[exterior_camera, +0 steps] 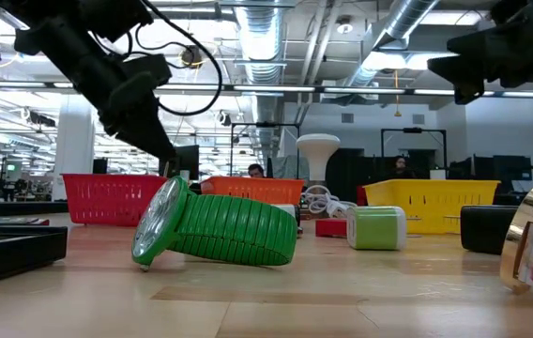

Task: Pick & Place Office items
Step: Put the red digital clock into the orange bin

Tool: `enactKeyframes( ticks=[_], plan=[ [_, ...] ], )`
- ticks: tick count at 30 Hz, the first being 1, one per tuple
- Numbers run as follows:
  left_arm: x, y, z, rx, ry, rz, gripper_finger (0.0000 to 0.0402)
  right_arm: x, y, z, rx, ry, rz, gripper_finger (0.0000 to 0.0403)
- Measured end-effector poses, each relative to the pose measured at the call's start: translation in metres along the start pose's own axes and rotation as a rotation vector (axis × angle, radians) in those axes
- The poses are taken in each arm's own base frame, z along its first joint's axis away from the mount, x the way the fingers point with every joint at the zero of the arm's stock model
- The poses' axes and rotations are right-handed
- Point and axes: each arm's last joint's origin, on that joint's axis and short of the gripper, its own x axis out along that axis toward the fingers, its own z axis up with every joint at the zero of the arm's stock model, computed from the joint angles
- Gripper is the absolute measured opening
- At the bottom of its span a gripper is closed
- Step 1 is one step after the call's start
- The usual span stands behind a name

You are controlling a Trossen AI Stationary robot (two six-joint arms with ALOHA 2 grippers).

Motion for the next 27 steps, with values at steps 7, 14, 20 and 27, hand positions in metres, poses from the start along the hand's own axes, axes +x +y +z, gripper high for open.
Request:
enactKeyframes(
  ticks=[7,14,20,27],
  plan=[
    [0.0,-0.002,0.006,-0.01,-0.059,-0.024,0.017,0.032,0.015,0.018,-0.037,0.121,0.038,0.0188],
    [-0.001,-0.004,0.009,-0.019,-0.089,-0.036,0.016,0.074,0.035,0.017,-0.087,0.281,0.072,0.0188],
    [-0.001,-0.004,0.009,-0.02,-0.091,-0.037,0.015,0.114,0.045,0.019,-0.143,0.487,0.054,0.0188],
    [-0.001,-0.004,0.01,-0.023,-0.097,-0.04,0.0141,0.159,0.046,0.01,-0.098,0.644,-0.014,0.019]
  ],
)
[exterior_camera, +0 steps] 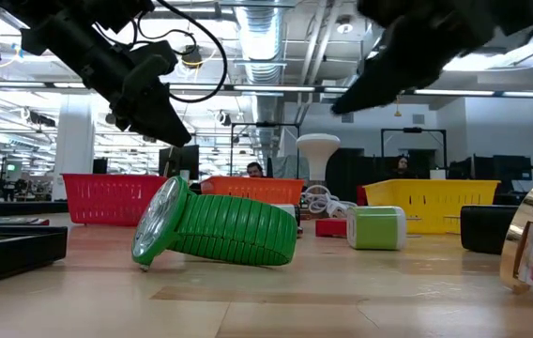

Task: Pick & Place Office items
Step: Put the red digital clock into the orange bin

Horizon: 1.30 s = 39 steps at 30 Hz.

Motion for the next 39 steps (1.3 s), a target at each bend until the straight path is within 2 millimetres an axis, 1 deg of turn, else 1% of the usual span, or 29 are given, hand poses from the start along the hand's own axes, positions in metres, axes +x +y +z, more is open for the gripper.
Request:
enactKeyframes(
  ticks=[4,7,9,12,14,16,20,23,26,29,35,39],
  plan=[
    [0.0,0.0,0.0,0.0,-0.001,0.0,0.0137,0.02,0.001,0.003,-0.02,0.15,-0.025,0.0208],
    [0.0,0.0,0.0,-0.001,-0.002,-0.001,0.0135,0.028,-0.001,0.009,-0.002,0.29,-0.053,0.023],
    [0.0,0.0,0.0,-0.001,-0.003,-0.001,0.0135,0.032,-0.003,0.015,0.054,0.369,-0.078,0.0242],
    [0.0,0.0,0.001,-0.003,-0.005,-0.002,0.0135,0.038,-0.005,0.024,0.191,0.442,-0.107,0.0249],
    [0.0,0.0,0.001,-0.003,-0.006,-0.003,0.0135,0.042,-0.005,0.023,0.268,0.494,-0.14,0.025],
    [0.0,0.0,0.001,-0.003,-0.007,-0.003,0.0135,0.051,-0.005,0.025,0.305,0.494,-0.148,0.025],
    [0.0,0.0,0.001,-0.006,-0.012,-0.005,0.0135,0.066,-0.006,0.017,0.306,0.549,-0.165,0.025],
    [0.0,-0.001,0.001,-0.006,-0.013,-0.005,0.0135,0.072,-0.008,0.012,0.304,0.628,-0.175,0.025],
    [0.0,-0.001,0.002,-0.007,-0.015,-0.006,0.0135,0.079,-0.008,0.01,0.318,0.652,-0.18,0.025],
    [0.0,-0.001,0.002,-0.009,-0.019,-0.008,0.0135,0.084,-0.005,0.005,0.342,0.684,-0.138,0.025],
    [0.0,-0.001,0.002,-0.01,-0.02,-0.008,0.0135,0.086,-0.004,0.005,0.353,0.688,-0.117,0.025],
    [0.0,-0.001,0.002,-0.011,-0.023,-0.009,0.0135,0.084,-0.005,0.006,0.354,0.682,-0.116,0.025]
  ],
)
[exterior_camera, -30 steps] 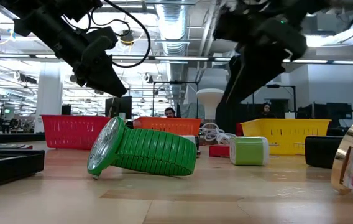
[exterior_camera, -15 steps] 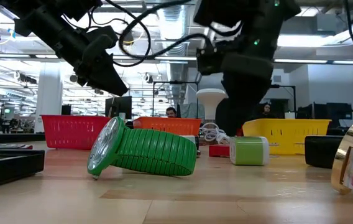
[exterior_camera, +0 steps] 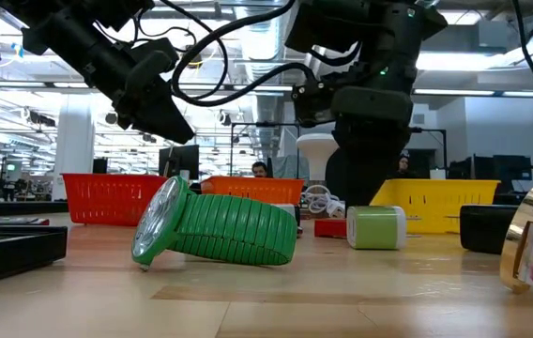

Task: Pick & Place Office items
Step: Put the red digital clock into the orange bin

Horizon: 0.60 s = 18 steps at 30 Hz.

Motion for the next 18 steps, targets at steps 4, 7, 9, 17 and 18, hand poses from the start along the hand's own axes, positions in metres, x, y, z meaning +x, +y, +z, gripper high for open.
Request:
enactKeyframes(
  ticks=[4,7,9,17,18],
  plan=[
    [0.0,0.0,0.0,-0.001,-0.001,0.0,0.0135,-0.007,-0.002,0.001,0.027,-0.014,0.009,0.025],
    [0.0,0.0,0.0,-0.001,-0.003,-0.001,0.0135,-0.01,-0.001,0.002,0.029,-0.028,0.018,0.025],
    [0.0,0.0,0.0,-0.001,-0.002,-0.001,0.0135,-0.01,-0.001,0.002,0.036,-0.027,0.021,0.025],
    [0.0,0.0,0.0,-0.001,-0.002,-0.001,0.0135,0.006,0.001,0.002,0.098,0.013,0.037,0.025],
    [0.0,0.0,0.0,-0.001,-0.002,-0.001,0.0135,0.008,0.001,0.0,0.098,0.026,0.034,0.025]
  ],
)
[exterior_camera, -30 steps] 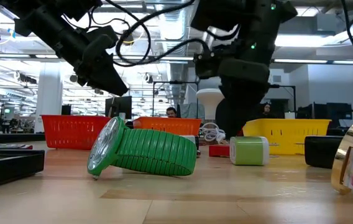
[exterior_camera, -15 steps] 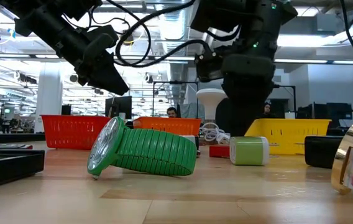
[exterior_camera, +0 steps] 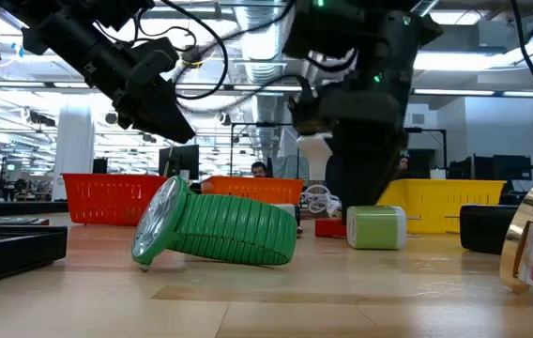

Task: Pick & Place Office items
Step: Put the red digital clock into the orange bin

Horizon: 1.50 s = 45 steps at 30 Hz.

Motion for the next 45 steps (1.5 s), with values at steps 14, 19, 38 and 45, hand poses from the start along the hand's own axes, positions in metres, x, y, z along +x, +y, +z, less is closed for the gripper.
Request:
enactKeyframes(
  ticks=[14,19,38,45],
  plan=[
    [0.0,0.0,0.001,-0.003,-0.006,-0.002,0.0135,0.003,-0.002,0.001,0.002,-0.027,0.017,0.025],
    [0.0,0.0,0.001,-0.003,-0.006,-0.002,0.0135,0.006,-0.004,-0.002,-0.001,-0.022,0.012,0.0245],
    [0.0,0.0,0.001,-0.005,-0.009,-0.003,0.0135,-0.003,-0.008,0.013,-0.075,-0.01,0.056,0.0155],
    [0.0,0.0,0.001,-0.006,-0.011,-0.004,0.0135,-0.037,0.001,0.034,-0.23,-0.022,0.057,0.0152]
  ],
)
